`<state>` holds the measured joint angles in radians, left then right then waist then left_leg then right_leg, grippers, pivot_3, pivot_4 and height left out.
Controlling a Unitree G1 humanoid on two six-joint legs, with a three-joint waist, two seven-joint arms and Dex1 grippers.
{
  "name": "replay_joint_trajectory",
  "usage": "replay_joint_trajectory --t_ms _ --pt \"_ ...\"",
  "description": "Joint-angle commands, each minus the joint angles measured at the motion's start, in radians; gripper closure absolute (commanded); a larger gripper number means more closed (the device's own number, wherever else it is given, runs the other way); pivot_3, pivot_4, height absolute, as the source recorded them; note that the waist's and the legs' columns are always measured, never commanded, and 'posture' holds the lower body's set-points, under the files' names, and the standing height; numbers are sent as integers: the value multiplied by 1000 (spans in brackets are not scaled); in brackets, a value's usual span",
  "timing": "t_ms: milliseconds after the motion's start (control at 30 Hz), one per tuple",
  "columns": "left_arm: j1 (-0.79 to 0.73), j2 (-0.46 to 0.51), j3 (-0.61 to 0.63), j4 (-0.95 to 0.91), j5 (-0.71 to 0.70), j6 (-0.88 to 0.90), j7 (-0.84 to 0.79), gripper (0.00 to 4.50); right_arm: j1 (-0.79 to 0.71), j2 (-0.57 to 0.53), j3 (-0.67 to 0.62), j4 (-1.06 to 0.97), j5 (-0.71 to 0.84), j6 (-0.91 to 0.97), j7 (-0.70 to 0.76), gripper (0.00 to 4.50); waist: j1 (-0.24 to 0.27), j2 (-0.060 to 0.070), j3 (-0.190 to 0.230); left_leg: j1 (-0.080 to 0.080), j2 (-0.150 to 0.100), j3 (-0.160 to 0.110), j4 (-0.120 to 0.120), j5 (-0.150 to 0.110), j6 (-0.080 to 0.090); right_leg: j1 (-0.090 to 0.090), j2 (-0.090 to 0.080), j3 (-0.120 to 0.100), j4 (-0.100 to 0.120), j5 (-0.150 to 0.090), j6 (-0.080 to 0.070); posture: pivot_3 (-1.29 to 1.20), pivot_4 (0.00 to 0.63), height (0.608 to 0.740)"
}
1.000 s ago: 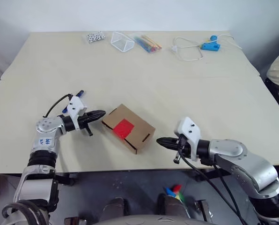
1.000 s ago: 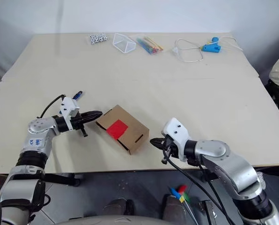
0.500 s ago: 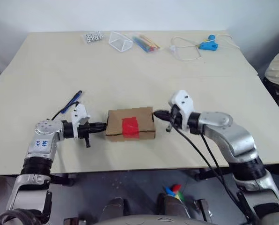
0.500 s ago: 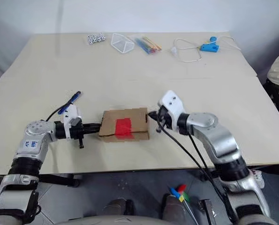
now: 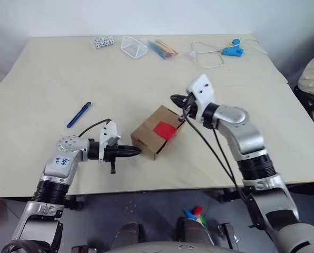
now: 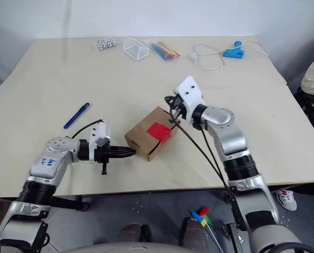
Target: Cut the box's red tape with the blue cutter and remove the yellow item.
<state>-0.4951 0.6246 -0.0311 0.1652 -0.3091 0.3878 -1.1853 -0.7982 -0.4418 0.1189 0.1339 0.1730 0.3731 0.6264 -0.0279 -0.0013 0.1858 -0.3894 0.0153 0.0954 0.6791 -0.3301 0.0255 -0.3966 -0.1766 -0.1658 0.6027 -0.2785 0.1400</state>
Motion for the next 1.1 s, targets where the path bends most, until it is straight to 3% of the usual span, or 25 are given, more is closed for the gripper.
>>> replay_joint_trajectory --t_ms 33,133,267,500,600,767,1100 --pt "11 46 52 -44 -37 42 6 4453 -3 -42 -55 -75 -14 9 -15 4500 0 0 0 0 0 0 0 0 0 0 0 0 0 0 0 0 150 740" --pt "21 86 79 -40 -40 61 8 4453 17 -85 -89 -144 -5 86 -22 4500 0 0 0 0 0 0 0 0 0 0 0 1 0 0 0 0 150 740" --pt "-27 106 104 93 5 -54 37 4453 119 -188 -87 -348 56 304 48 4500 8 0 0 0 0 -1 0 0 0 -1 0 1 0 0 0 0 150 740" --pt "-212 -40 86 399 45 -258 96 4453 287 -229 -23 -609 155 527 88 4500 31 0 0 -1 -1 2 4 0 0 0 0 3 1 0 0 0 150 740" --pt "-254 -111 65 474 57 -303 88 4453 273 -177 45 -565 105 516 30 4500 28 -1 -1 -1 -1 4 4 0 0 0 0 2 2 0 0 0 150 740" --pt "-261 -145 34 477 57 -295 37 4453 188 -83 80 -476 74 496 -24 4500 10 -1 -1 0 0 6 3 0 0 -1 1 3 3 0 0 0 150 740" --pt "-188 -152 -30 243 25 -107 -51 4453 99 -23 110 -324 22 375 5 4500 3 -1 -1 -1 0 4 3 0 0 -1 0 3 4 0 0 0 150 740"
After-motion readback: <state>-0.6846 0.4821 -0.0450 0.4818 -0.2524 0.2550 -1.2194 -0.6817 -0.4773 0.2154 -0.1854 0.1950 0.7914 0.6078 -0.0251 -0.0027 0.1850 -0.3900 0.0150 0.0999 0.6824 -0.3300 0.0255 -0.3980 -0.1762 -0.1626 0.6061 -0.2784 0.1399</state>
